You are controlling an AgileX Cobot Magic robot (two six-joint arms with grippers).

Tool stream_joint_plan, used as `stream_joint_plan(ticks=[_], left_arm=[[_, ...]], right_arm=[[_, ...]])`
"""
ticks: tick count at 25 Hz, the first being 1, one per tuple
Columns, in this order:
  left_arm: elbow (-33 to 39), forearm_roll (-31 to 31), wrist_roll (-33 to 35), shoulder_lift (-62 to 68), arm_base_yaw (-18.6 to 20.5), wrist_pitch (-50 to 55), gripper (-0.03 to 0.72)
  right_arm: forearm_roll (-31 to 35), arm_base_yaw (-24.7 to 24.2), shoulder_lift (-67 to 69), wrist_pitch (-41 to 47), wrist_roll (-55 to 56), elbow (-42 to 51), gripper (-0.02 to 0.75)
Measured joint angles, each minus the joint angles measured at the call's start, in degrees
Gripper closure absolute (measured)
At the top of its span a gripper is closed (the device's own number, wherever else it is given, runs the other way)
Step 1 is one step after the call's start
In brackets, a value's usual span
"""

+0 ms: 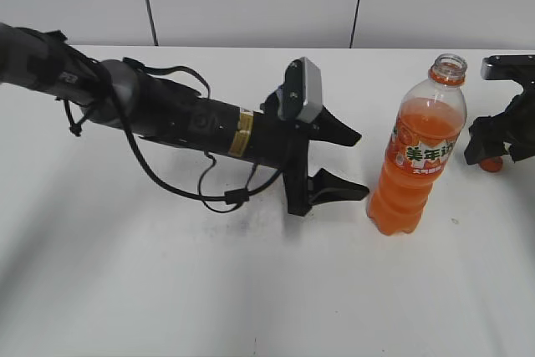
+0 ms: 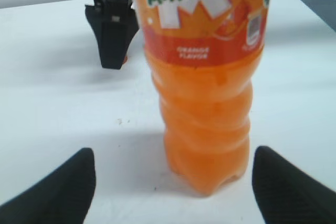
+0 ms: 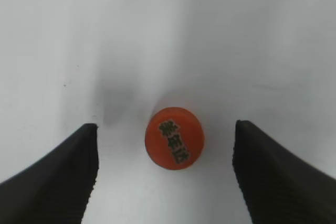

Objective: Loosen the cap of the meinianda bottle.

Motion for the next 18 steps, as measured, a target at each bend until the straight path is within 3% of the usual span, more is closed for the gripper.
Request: stream_joint_plan(ticks=[4, 8, 13, 18], left_arm=[[0.0, 6.3, -2.8, -2.2, 3.9, -1.2, 0.133], [0.0, 8.1, -4.1, -5.3, 6.8, 2.3, 0.137], [0.0, 8.2, -4.1, -11.4, 9.0, 20.0, 0.137], [0.0, 4.4, -4.1, -15.6, 10.8, 40.9, 0.148]], right_arm=[[-0.9, 0.0, -1.4, -0.2, 0.0, -0.8, 0.141], [-2.0, 0.0, -1.6, 0.0, -0.1, -5.0, 0.141], [-2.6, 0.0, -1.6, 0.0, -0.1, -12.7, 0.141], [-3.2, 0.0, -1.6, -0.2, -0.1, -20.8, 0.141]])
